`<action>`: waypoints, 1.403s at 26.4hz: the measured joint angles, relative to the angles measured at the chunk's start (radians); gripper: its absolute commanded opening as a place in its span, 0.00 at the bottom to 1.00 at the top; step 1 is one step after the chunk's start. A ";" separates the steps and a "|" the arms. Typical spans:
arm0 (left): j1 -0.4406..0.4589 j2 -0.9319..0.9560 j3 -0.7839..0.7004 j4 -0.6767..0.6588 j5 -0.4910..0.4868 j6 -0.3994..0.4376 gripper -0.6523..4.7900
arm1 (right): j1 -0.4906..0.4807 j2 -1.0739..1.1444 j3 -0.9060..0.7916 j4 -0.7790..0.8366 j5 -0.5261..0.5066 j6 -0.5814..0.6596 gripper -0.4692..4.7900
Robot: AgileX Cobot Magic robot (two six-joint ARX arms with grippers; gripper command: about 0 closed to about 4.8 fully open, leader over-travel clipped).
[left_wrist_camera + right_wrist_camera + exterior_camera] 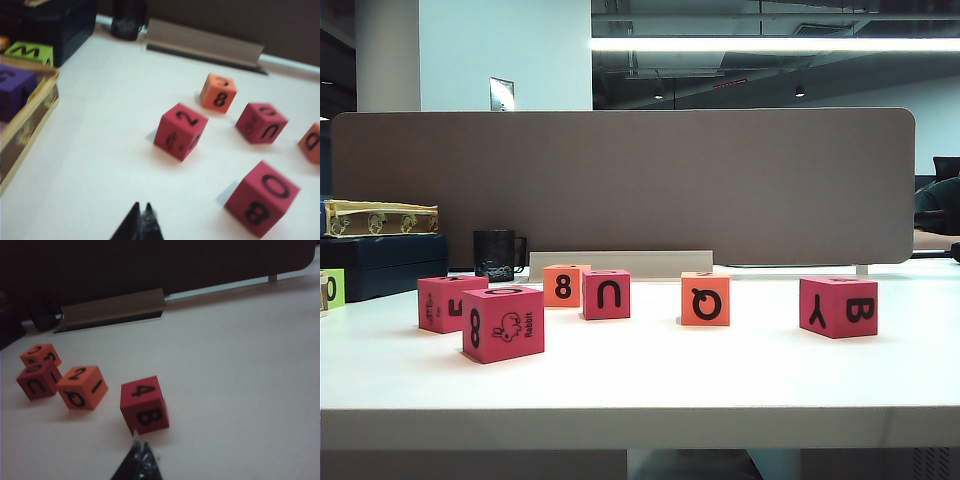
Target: Select the appropriate blocks from the scattered letter blocks on the table and arrange them in a row to spell out "2024".
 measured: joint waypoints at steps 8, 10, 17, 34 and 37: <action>0.000 0.000 0.093 -0.003 0.023 -0.080 0.11 | 0.000 0.000 0.056 0.057 -0.037 0.092 0.08; 0.000 0.000 0.118 -0.008 0.023 -0.081 0.11 | 0.000 0.000 0.092 0.059 -0.038 0.092 0.08; 0.000 0.038 0.255 -0.087 0.024 -0.046 0.11 | 0.000 0.001 0.249 -0.013 -0.041 0.080 0.08; 0.000 0.401 0.550 -0.188 0.093 0.077 0.11 | 0.000 0.278 0.585 -0.307 -0.091 -0.041 0.08; 0.000 0.486 0.605 -0.198 0.116 0.091 0.11 | 0.000 0.377 0.650 -0.349 -0.113 -0.055 0.08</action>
